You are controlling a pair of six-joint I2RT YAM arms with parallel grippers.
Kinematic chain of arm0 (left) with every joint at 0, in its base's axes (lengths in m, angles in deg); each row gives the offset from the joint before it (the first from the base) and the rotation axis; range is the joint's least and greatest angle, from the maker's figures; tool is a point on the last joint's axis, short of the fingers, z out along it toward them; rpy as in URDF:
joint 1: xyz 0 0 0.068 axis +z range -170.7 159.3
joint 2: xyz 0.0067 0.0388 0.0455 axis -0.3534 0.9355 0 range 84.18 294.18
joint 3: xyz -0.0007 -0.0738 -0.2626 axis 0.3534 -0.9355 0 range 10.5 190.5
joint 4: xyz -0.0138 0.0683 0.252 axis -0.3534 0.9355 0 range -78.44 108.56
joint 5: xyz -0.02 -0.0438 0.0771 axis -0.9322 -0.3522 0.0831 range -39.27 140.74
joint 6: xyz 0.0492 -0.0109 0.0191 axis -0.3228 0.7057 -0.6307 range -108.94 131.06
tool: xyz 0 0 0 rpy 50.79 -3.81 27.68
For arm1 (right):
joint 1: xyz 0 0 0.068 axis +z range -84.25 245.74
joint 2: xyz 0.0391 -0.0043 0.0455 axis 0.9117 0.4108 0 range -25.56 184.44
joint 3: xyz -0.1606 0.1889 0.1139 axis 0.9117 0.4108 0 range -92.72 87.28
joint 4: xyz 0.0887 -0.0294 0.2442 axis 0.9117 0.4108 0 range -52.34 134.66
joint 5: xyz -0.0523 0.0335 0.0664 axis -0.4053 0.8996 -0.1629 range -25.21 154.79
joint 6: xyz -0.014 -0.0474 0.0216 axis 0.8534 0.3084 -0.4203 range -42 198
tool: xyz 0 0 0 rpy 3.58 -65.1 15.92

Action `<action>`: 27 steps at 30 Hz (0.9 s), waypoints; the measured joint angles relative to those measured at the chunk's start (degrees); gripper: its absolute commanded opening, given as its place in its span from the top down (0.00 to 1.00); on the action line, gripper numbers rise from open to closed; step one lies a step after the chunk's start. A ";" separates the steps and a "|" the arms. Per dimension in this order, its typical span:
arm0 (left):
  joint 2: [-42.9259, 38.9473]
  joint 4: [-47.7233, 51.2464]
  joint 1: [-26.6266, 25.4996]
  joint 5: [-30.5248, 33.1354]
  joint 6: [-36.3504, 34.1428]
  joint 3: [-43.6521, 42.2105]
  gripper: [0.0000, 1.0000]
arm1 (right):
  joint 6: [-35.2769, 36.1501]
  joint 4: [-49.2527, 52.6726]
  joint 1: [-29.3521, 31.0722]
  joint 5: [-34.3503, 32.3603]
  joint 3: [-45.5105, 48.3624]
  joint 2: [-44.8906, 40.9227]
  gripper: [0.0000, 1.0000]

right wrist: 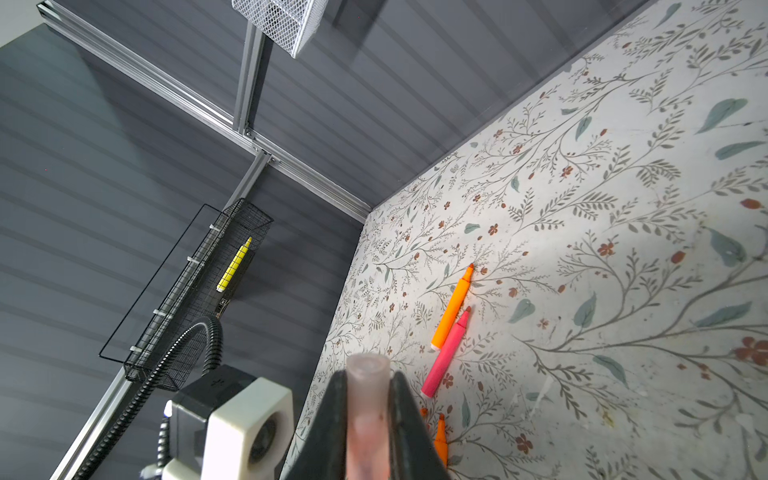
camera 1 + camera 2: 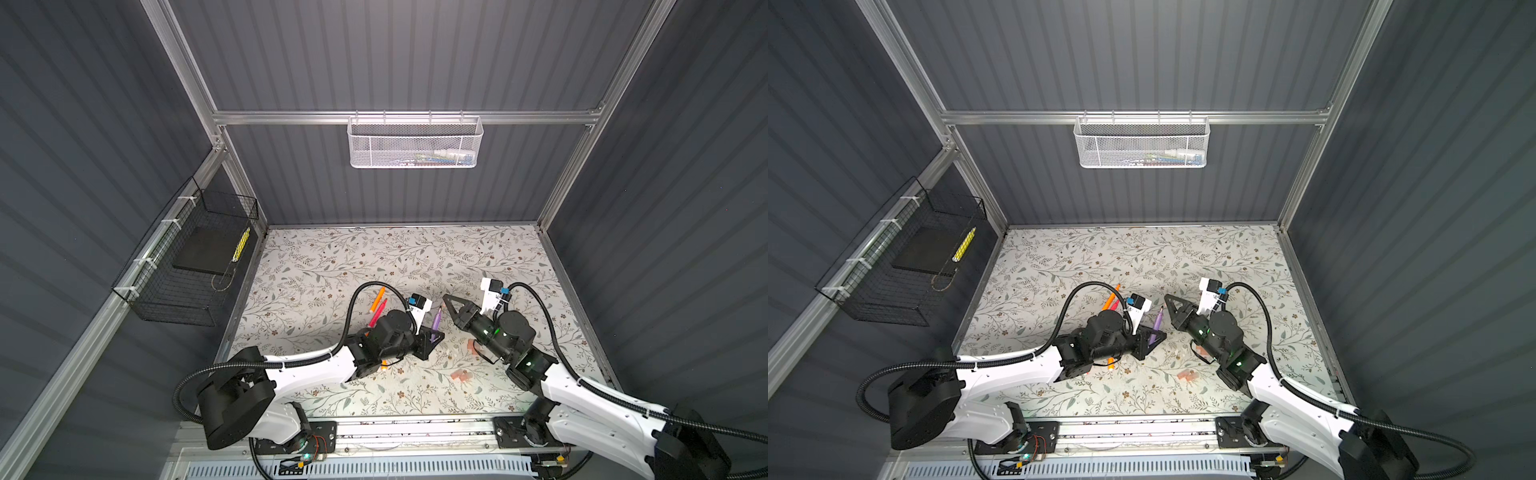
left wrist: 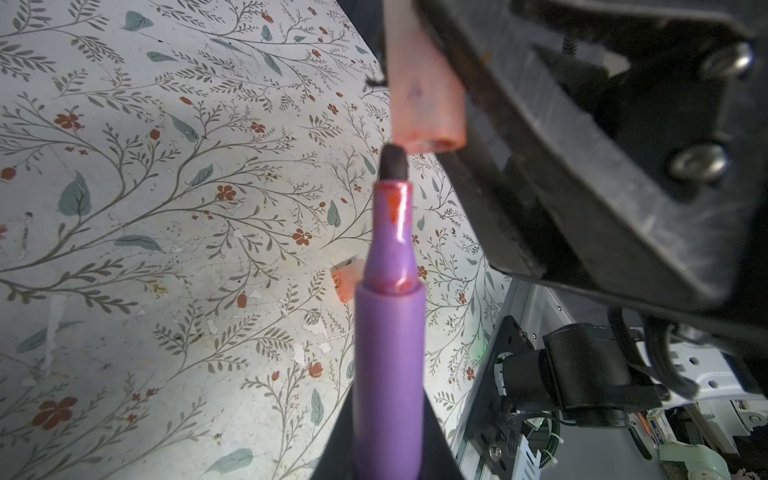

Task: Insert the pens into the pen caps
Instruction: 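Lower the pink cap onto the purple marker tip with the right gripper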

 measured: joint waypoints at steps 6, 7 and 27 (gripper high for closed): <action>0.00 0.02 0.00 -0.37 0.04 0.00 1.00 | 0.04 -0.22 0.00 -0.04 0.00 1.14 0.94; 0.00 0.02 0.00 -0.37 0.04 0.00 1.00 | 0.04 -0.26 0.00 -0.04 0.00 1.31 0.94; 1.62 -0.20 0.00 -0.37 0.02 1.95 1.00 | -0.39 0.85 -0.09 -0.35 0.00 0.70 0.95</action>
